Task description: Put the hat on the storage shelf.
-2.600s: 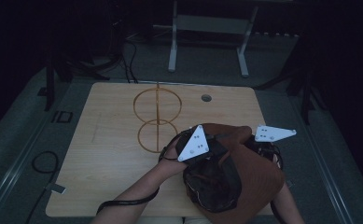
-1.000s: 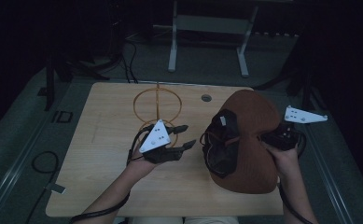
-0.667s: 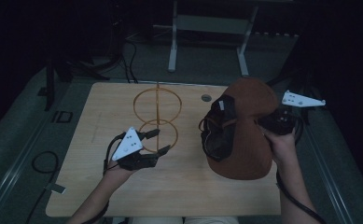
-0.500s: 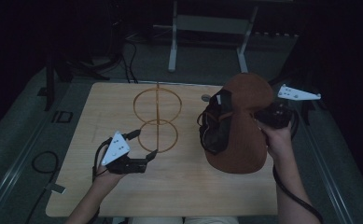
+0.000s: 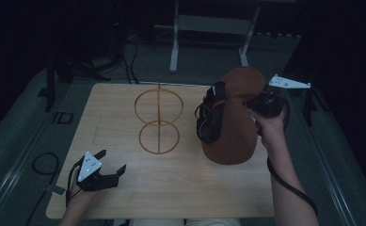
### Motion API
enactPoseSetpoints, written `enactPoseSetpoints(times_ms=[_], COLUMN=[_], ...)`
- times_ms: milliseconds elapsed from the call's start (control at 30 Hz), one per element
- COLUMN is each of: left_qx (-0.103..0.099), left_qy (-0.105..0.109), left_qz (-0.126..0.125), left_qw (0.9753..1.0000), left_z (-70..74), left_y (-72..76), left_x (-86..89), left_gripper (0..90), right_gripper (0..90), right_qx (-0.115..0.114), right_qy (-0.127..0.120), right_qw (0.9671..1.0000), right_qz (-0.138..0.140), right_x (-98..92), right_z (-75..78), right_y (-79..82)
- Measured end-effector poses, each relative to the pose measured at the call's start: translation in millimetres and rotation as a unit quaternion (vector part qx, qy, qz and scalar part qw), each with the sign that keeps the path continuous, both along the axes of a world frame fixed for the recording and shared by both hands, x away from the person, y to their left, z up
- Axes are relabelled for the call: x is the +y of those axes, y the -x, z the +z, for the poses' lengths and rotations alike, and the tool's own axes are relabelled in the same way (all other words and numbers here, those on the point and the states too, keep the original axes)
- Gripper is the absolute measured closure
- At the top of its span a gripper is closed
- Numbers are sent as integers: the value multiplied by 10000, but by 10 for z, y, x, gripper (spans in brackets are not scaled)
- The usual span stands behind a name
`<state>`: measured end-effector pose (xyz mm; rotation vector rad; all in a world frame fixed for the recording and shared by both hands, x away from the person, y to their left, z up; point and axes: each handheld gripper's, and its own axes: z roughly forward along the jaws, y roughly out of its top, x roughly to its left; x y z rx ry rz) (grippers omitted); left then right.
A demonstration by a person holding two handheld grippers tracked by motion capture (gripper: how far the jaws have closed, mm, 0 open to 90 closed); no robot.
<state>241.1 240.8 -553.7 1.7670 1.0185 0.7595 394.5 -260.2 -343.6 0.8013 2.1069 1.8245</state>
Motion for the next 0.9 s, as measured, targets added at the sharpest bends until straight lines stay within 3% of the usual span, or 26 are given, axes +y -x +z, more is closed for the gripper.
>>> enactPoseSetpoints(times_ms=[267, 567, 733, 900], left_qx=[395, 872, 767, 745], left_qy=[66, 163, 244, 257], left_qz=[722, 1314, 1498, 1545], left_qw=[9966, 9874, 9854, 9849], left_z=[-190, -300, -285, -281], left_y=[52, 54, 71, 70], left_x=[278, 406, 447, 452], left_gripper=[94, 94, 94, 94], right_gripper=[877, 877, 877, 876], right_qx=[20, -36, -222, -295], right_qy=[38, 237, 349, 442], right_qw=[10000, 9997, 9987, 9983], right_qz=[-15, -97, -290, -223], right_x=[121, 389, 611, 906], right_z=[47, 189, 369, 506], right_y=[-118, -313, -427, -499])
